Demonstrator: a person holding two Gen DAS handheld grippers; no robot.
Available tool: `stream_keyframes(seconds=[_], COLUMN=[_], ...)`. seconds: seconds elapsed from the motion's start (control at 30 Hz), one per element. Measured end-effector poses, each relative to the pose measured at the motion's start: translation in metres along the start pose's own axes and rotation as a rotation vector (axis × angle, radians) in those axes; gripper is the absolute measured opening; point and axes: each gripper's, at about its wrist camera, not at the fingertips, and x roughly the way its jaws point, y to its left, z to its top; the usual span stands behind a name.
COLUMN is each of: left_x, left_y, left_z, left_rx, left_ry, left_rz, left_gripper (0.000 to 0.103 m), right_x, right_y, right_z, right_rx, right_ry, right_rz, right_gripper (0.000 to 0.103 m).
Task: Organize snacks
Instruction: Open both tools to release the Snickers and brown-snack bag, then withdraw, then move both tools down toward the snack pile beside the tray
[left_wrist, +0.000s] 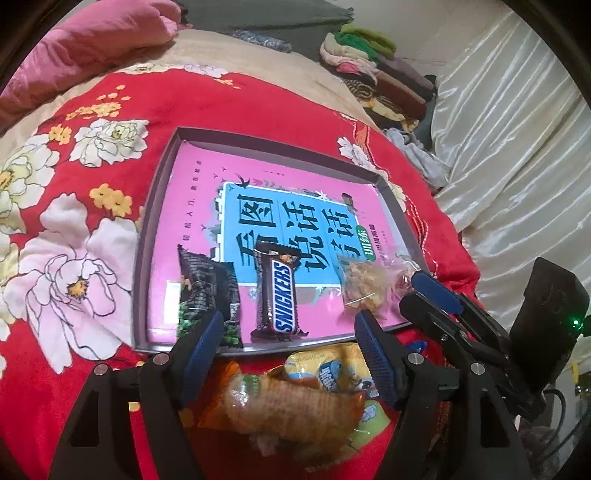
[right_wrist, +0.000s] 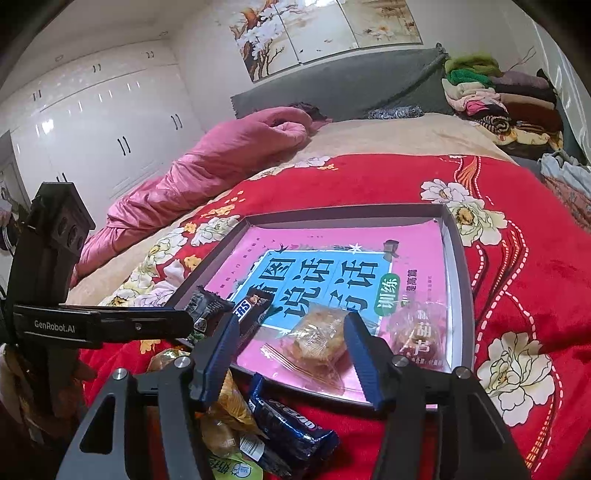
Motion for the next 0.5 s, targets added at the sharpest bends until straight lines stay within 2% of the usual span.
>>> stream_keyframes(seconds=[0.5], left_x=[-0.020], left_y=[0.009], left_z=[-0.006], left_rx=[-0.015], left_ry=[-0.004], left_rz=[0.010], left_gripper=[0.078], right_x=[-0.005], right_y=[0.019], right_z=[-0.001], right_rx=[-0.100], right_ry=[-0.020], right_rz=[0.003], right_gripper=[0.062])
